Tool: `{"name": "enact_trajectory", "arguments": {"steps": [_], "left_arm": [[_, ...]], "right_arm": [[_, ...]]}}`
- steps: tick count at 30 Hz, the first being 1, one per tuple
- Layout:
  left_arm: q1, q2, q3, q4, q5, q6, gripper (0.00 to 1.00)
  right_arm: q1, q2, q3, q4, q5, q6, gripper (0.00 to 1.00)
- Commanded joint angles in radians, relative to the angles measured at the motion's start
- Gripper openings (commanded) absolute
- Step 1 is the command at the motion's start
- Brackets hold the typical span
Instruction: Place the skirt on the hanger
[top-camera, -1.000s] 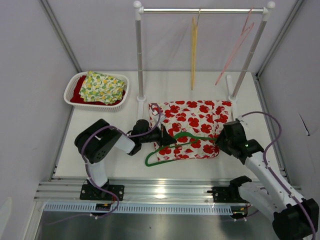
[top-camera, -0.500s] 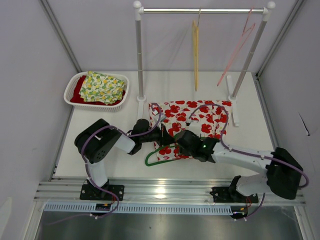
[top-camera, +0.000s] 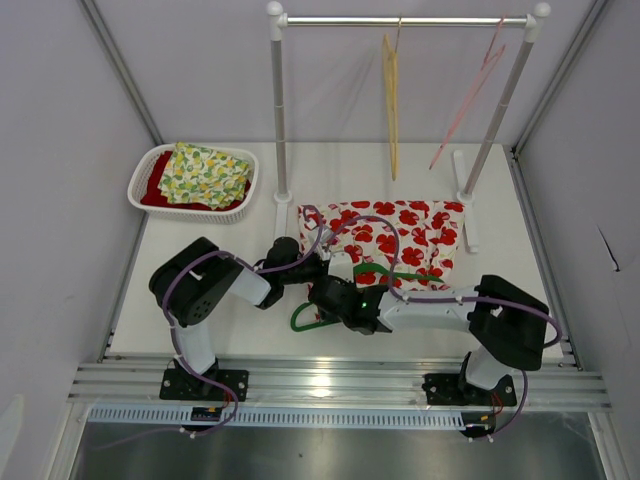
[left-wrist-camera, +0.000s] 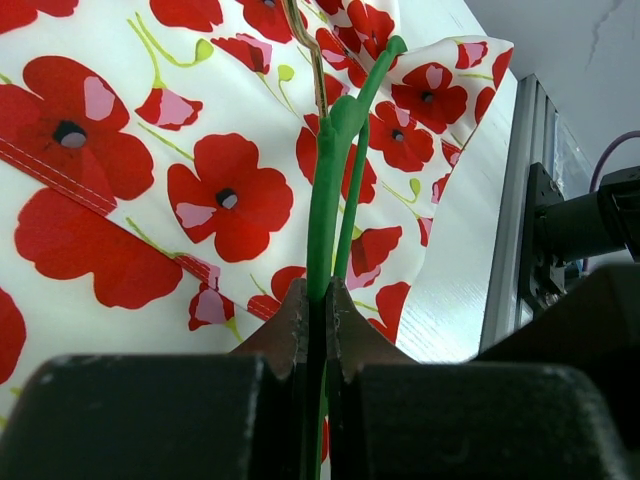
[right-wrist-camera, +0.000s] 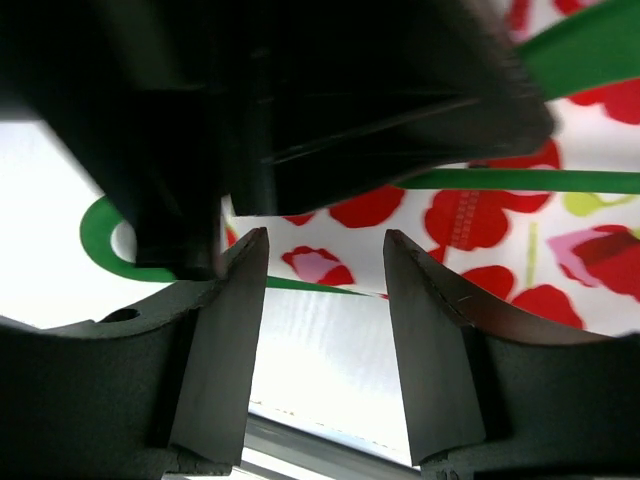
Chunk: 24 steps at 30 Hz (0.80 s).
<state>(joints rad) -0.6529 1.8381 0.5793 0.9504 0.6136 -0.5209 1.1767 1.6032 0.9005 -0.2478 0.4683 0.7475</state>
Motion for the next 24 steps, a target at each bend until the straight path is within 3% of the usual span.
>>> {"name": "enact_trajectory", "arguments": {"steps": [1,9,14,22,24], "left_arm": [[0.012,0.016,0.022,-0.027,-0.022,0.078,0.0],[0.012,0.023,0.021,-0.025,-0.02,0.078,0.0],[0.013,0.027,0.017,-0.024,-0.018,0.078,0.0],[0.012,0.024,0.016,-0.022,-0.017,0.079,0.0],[0.012,0.024,0.019,-0.025,-0.015,0.081,0.0]], "right_arm": [[0.037,0.038,0.058,0.074,0.055,-0.013,0.55],[0.09,0.096,0.089,0.067,0.078,0.0,0.55],[0.101,0.135,0.098,0.041,0.092,0.013,0.49],[0.104,0.172,0.118,-0.007,0.124,0.0,0.27],[0.103,0.176,0.13,-0.016,0.128,-0.004,0.14]]}}
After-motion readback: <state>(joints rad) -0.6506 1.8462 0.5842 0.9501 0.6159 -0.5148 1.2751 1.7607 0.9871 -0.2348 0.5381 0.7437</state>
